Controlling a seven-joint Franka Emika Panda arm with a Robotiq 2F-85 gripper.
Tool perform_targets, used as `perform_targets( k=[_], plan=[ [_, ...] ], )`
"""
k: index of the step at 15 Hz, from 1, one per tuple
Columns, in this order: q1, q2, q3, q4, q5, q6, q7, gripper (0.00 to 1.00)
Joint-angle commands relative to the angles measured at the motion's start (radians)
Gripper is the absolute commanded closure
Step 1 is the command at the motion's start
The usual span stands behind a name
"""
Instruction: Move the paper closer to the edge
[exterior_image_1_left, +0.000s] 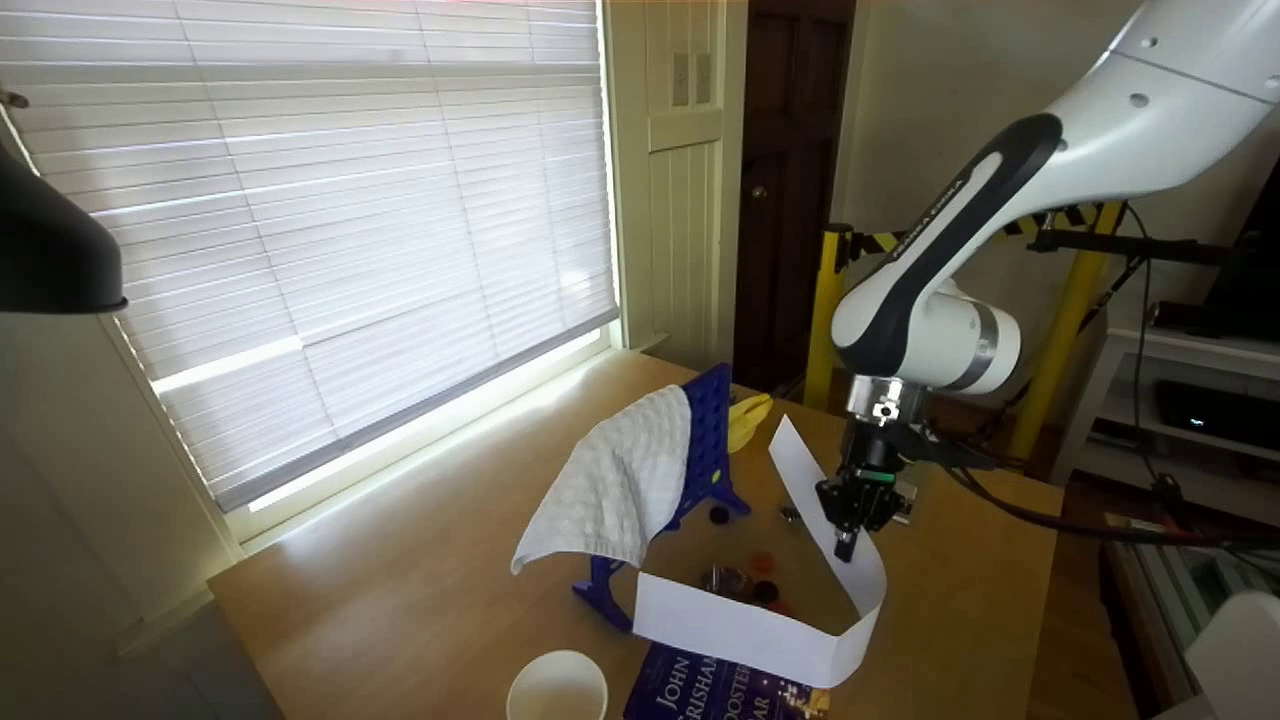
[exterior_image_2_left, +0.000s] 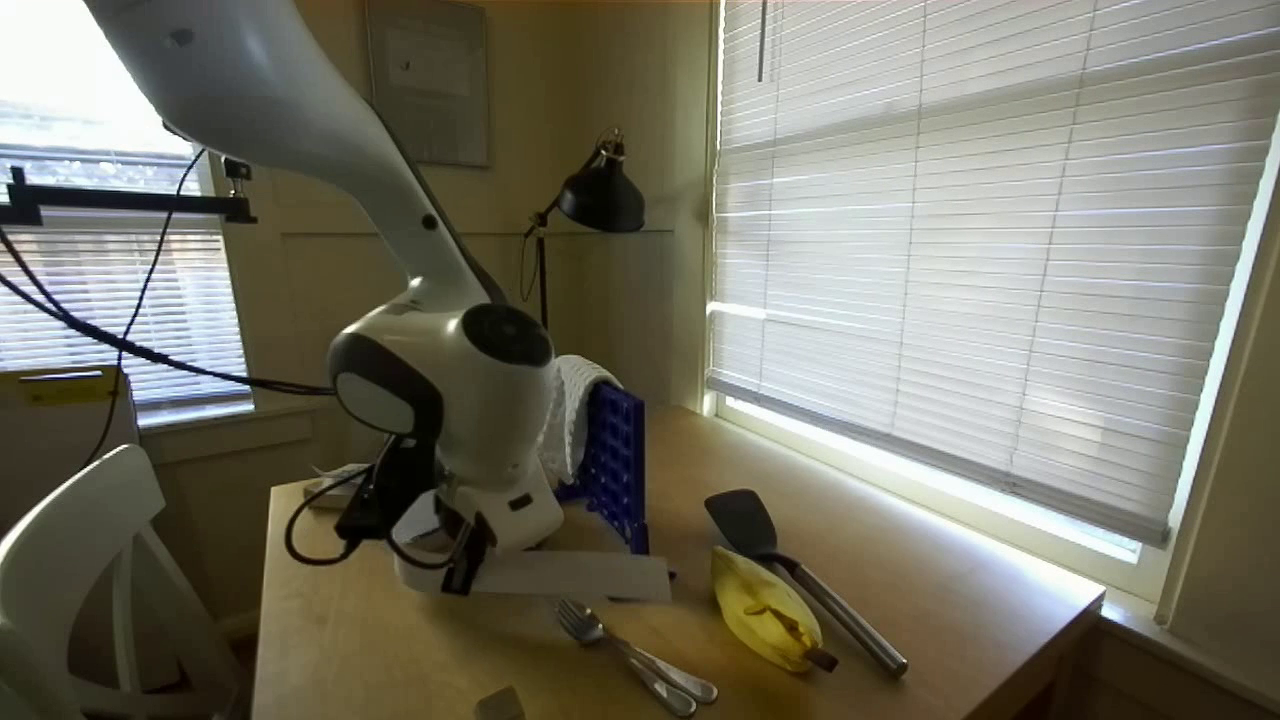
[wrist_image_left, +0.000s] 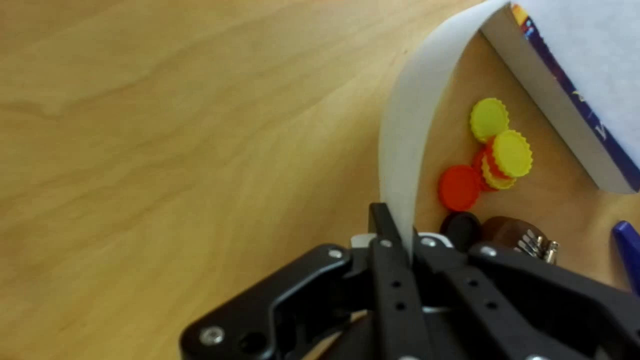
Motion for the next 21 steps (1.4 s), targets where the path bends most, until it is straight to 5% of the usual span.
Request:
perform_targets(
  k=[1, 6, 12, 21],
  plan=[
    [0.012, -0.181, -0.02, -0.104, -0.263, -0.05, 0.21, 1.0],
    [-0.018, -0.312, -0.007, -0.1, -0.648, -0.276, 0.514, 1.0],
    [-0.031, -0.308, 0.016, -0.021, -0.931, -0.622, 0.627, 1.0],
    [-0.011, -0.119, 0.016, 0.001, -1.204, -0.555, 0.8, 1.0]
  ],
)
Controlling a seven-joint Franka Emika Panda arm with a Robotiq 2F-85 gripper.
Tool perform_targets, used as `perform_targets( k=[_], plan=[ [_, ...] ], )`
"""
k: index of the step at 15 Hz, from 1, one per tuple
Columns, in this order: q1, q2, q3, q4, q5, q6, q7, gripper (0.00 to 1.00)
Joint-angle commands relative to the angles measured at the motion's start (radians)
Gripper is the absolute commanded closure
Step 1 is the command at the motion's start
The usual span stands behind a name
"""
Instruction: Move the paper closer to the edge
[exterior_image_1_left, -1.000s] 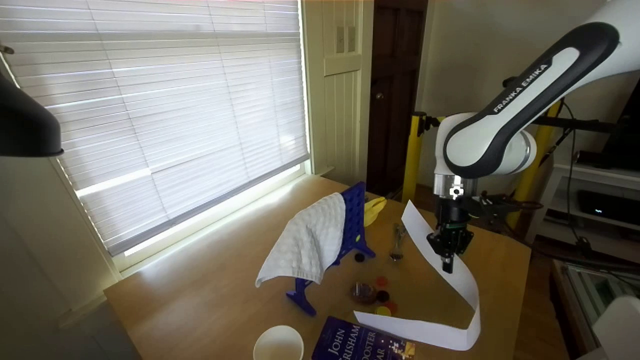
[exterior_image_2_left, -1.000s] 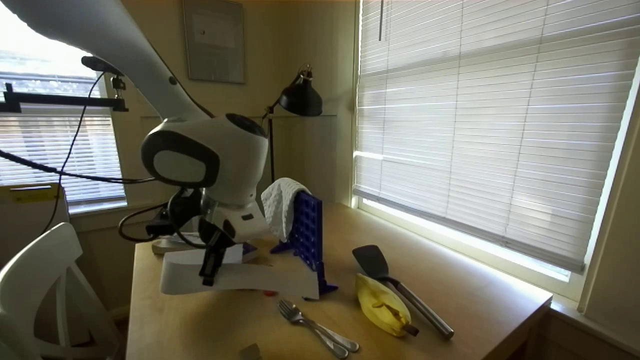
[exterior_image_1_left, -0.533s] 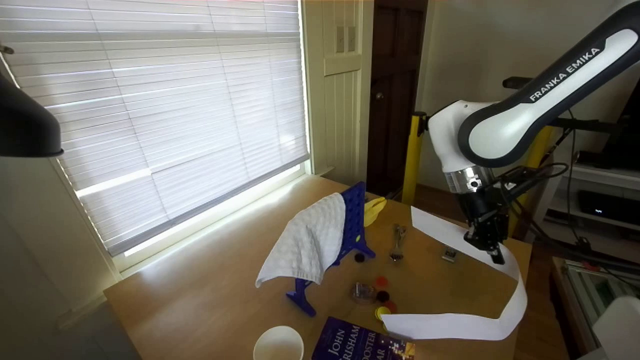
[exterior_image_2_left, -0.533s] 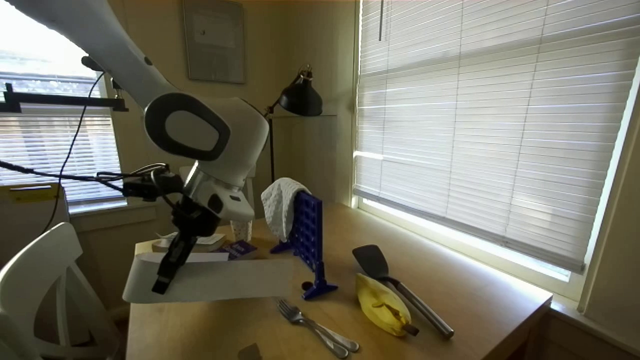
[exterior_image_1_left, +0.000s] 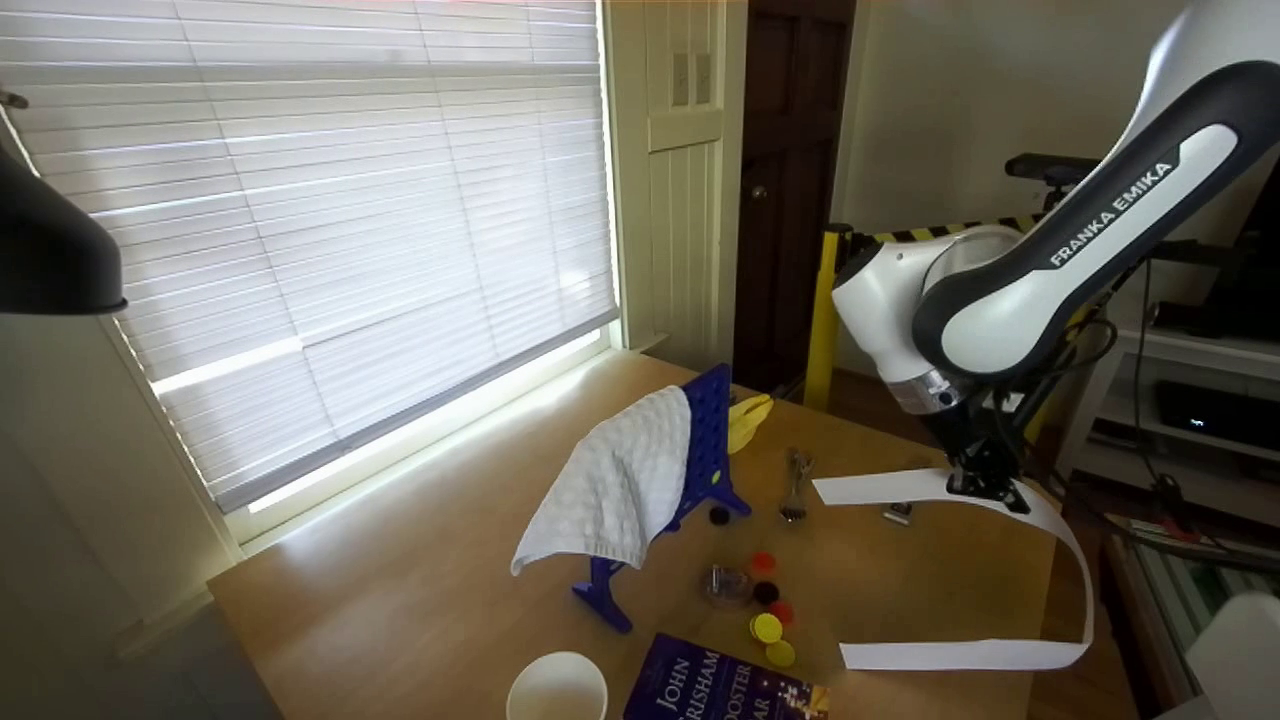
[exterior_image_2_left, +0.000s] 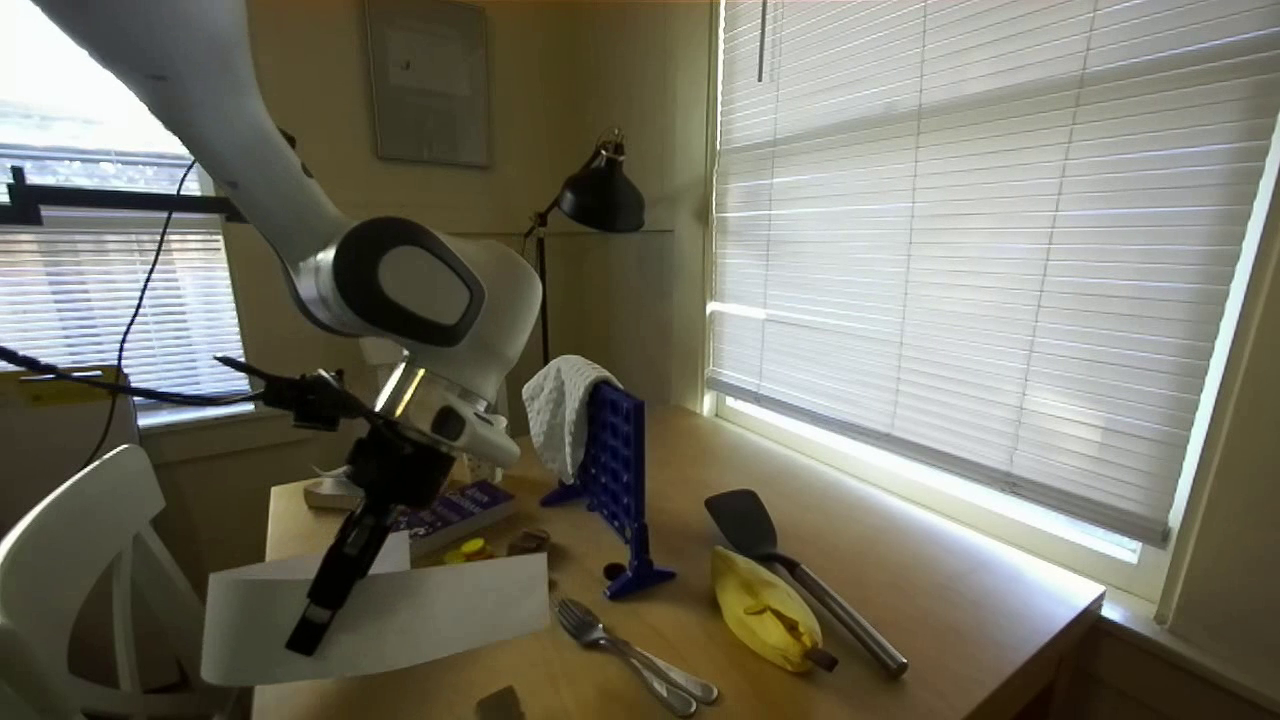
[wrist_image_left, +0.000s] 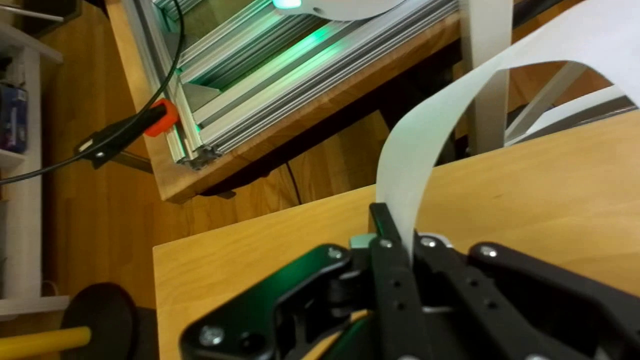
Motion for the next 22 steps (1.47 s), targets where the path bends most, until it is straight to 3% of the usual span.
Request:
perform_targets(
  k=[1, 7, 10, 19, 20, 21, 22],
  plan=[
    [0.013, 0.102, 0.007, 0.006, -0.109, 0.076, 0.107, 1.0],
    [0.056, 0.201, -0.017, -0.005, -0.284, 0.185, 0.313, 1.0],
    [0.074, 0.244, -0.031, 0.01, -0.348, 0.186, 0.412, 1.0],
    [0.099, 0.348, -0.059, 0.061, -0.39, 0.161, 0.541, 1.0],
    [0.1, 0.357, -0.061, 0.066, -0.388, 0.163, 0.545, 0.94],
    [0.102, 0.364, -0.063, 0.07, -0.388, 0.168, 0.551, 0.73],
    [0.104, 0.369, -0.064, 0.075, -0.381, 0.16, 0.55, 0.67]
  ],
)
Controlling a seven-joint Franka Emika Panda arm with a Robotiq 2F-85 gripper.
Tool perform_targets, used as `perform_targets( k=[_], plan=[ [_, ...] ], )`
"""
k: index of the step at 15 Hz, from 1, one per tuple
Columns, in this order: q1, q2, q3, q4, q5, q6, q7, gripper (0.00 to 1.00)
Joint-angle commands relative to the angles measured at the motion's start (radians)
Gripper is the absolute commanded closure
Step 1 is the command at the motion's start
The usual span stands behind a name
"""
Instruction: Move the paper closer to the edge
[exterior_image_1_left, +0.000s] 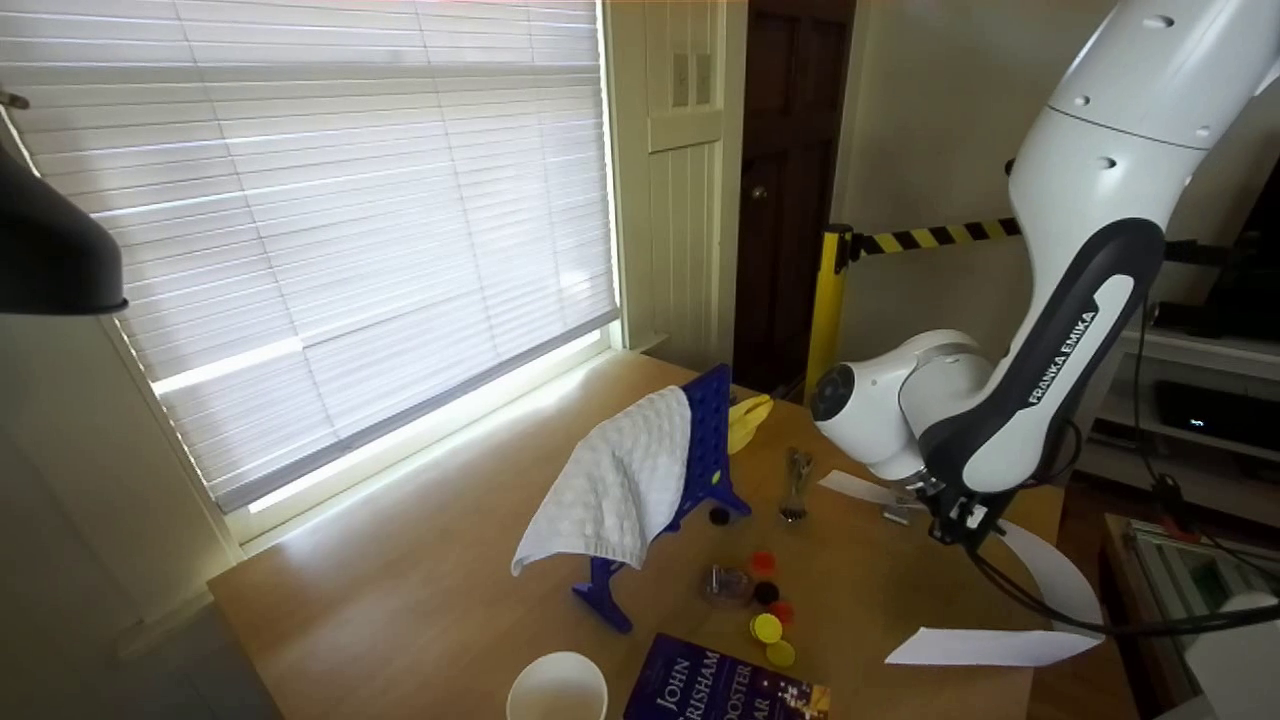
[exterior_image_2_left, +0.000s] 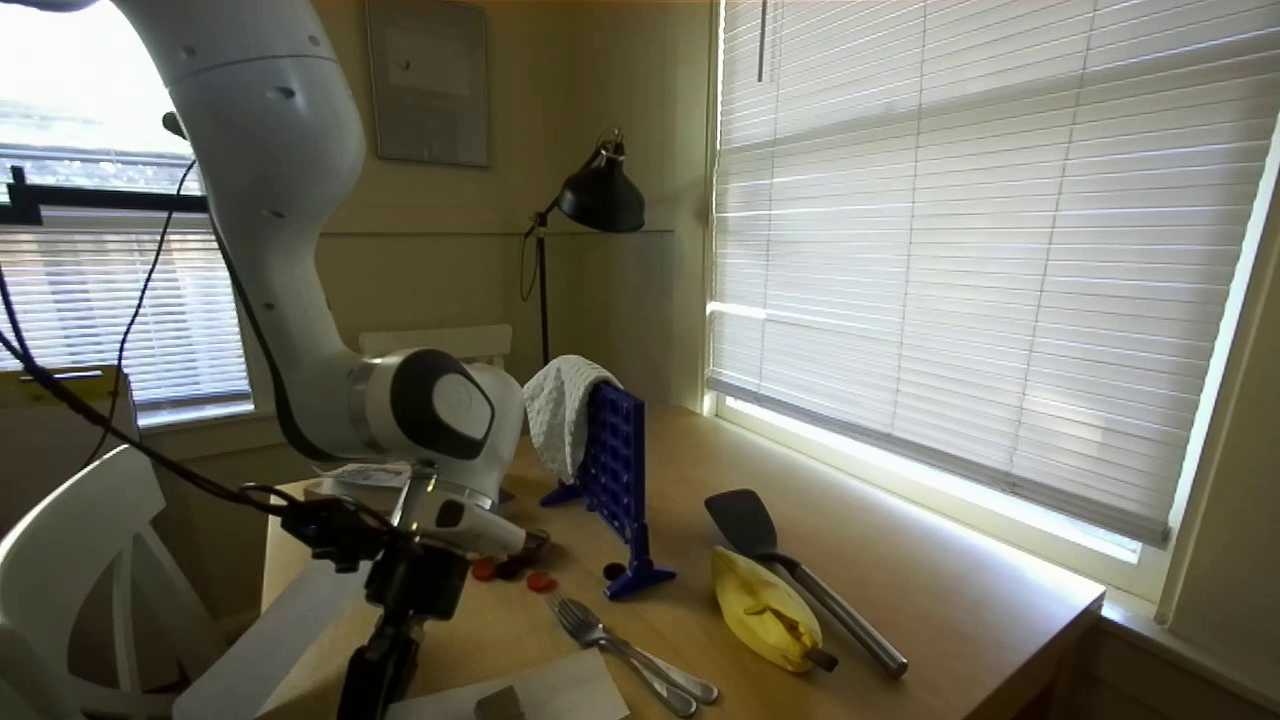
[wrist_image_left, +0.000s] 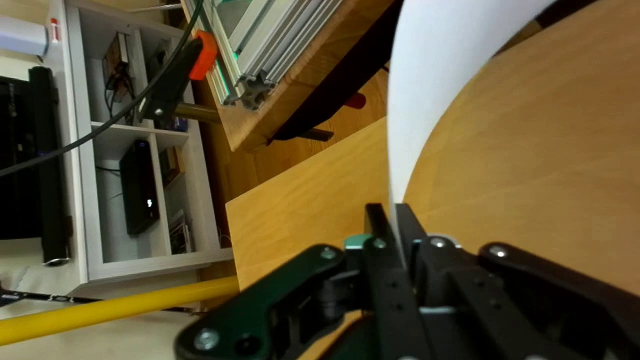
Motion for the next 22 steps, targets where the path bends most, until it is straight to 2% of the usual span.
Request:
perform_targets(
  k=[1, 4, 9, 12, 16, 18, 22],
  plan=[
    [0.021, 0.042, -0.017, 0.032, -0.016, -0.005, 0.029, 0.6],
    [0.026, 0.005, -0.004, 0.016, 0.006, 0.008, 0.002, 0.38],
    [0.034, -0.135, 0.036, -0.009, 0.095, -0.007, -0.092, 0.04],
    [0.032, -0.209, 0.051, -0.003, 0.148, -0.026, -0.143, 0.0],
    [0.005, -0.27, 0.053, 0.022, 0.257, 0.005, -0.292, 0.0],
    [-0.026, -0.273, 0.036, 0.044, 0.342, 0.049, -0.426, 0.0],
    [-0.082, -0.318, 0.004, 0.08, 0.525, -0.024, -0.72, 0.0]
  ],
)
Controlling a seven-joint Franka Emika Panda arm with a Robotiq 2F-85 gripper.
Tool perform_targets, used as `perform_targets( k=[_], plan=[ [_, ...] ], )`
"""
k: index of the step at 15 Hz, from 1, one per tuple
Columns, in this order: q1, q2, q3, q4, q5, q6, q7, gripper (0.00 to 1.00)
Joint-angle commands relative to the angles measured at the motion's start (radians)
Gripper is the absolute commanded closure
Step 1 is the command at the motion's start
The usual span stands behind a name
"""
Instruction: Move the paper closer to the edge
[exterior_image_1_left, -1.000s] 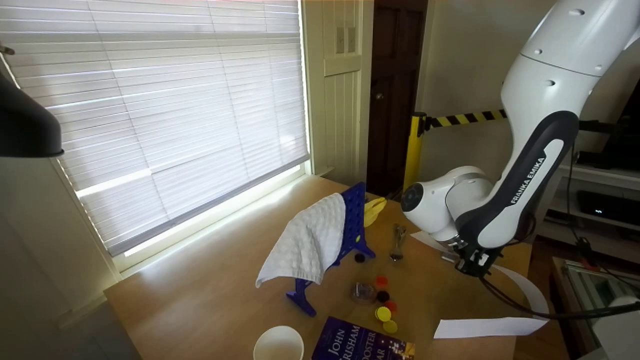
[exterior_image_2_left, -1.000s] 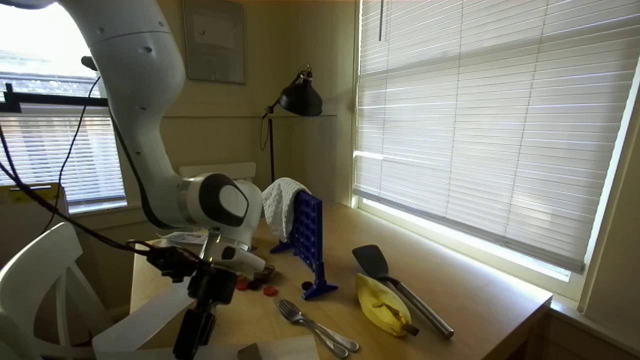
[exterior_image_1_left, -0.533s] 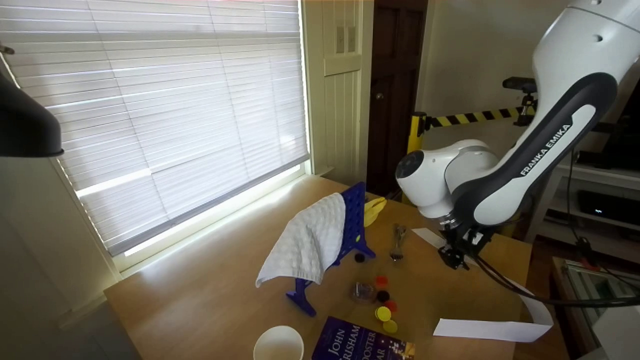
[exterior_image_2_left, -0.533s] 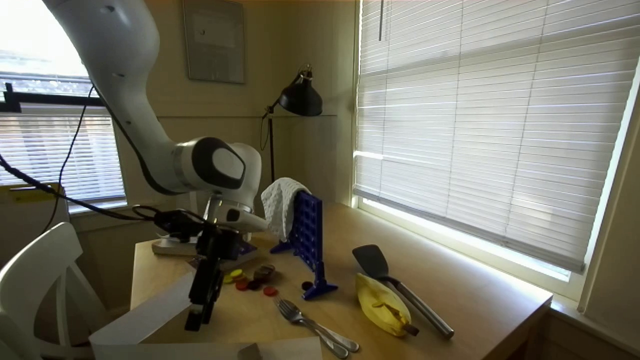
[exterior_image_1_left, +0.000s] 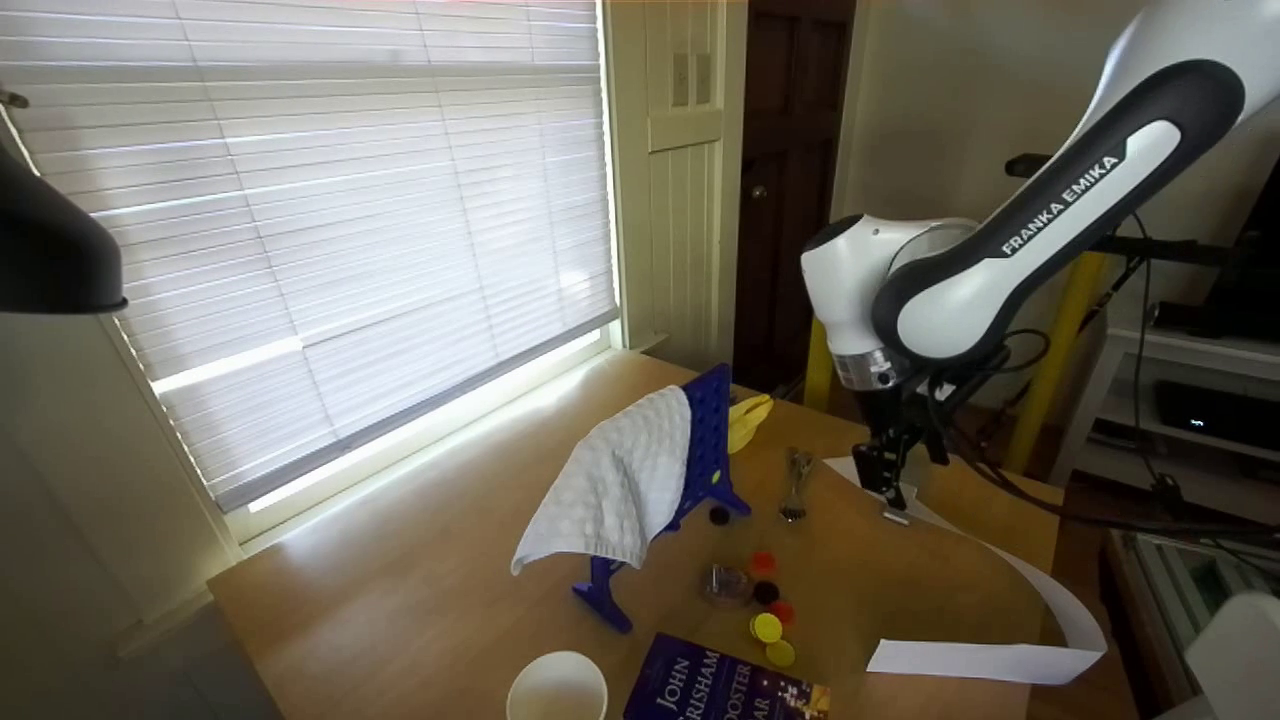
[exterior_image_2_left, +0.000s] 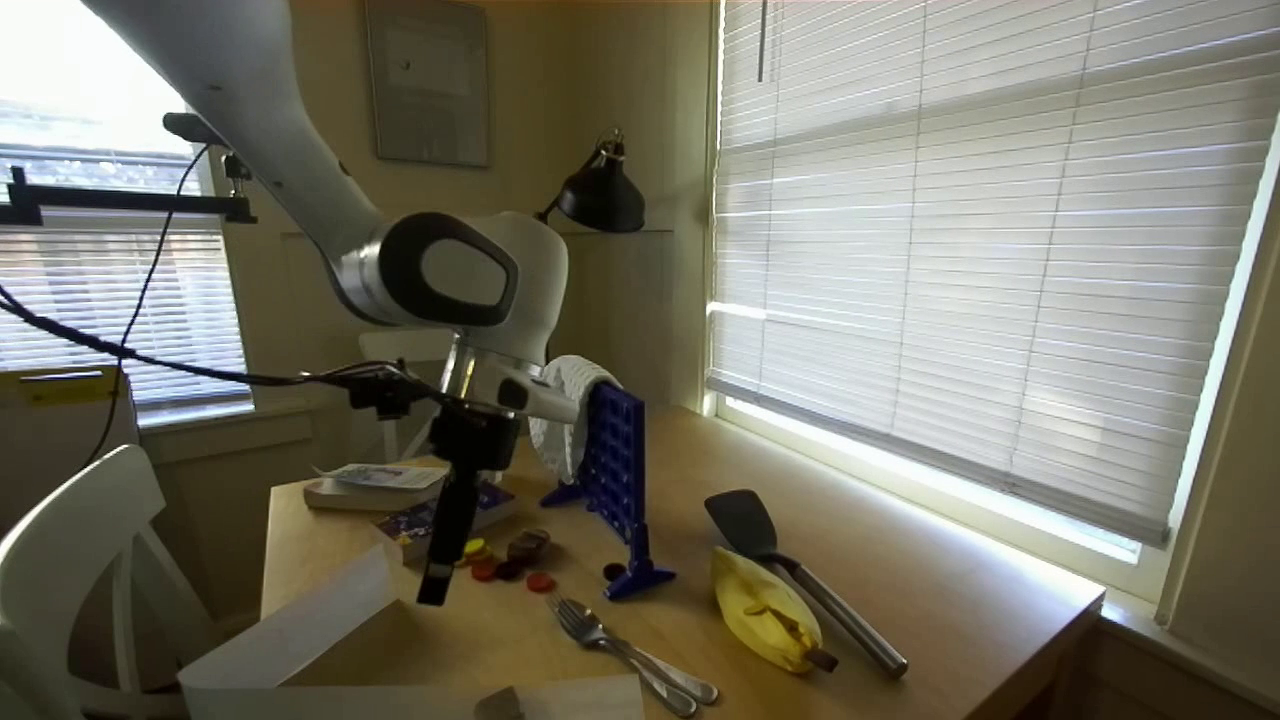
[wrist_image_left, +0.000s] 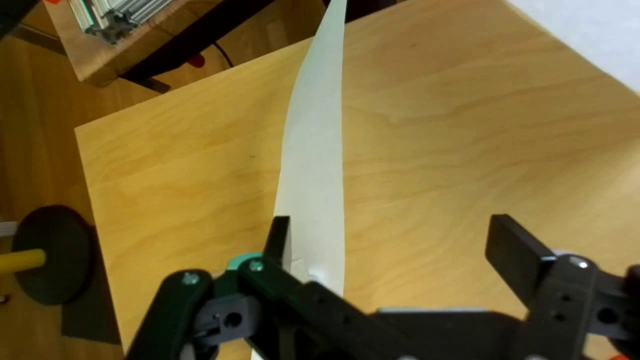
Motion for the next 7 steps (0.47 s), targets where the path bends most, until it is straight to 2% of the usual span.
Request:
perform_targets(
  k=[1, 4, 5, 7],
  plan=[
    [-0.054, -0.066, -0.027, 0.029, 0.147, -0.07, -0.27, 0.0],
    [-0.088, -0.067, -0.055, 0.082, 0.191, -0.151, -0.496, 0.0],
    [-0.073, -0.05, -0.038, 0.058, 0.142, -0.095, -0.369, 0.0],
    [-0.088, -0.059, -0.051, 0.078, 0.157, -0.127, -0.451, 0.0]
  ],
)
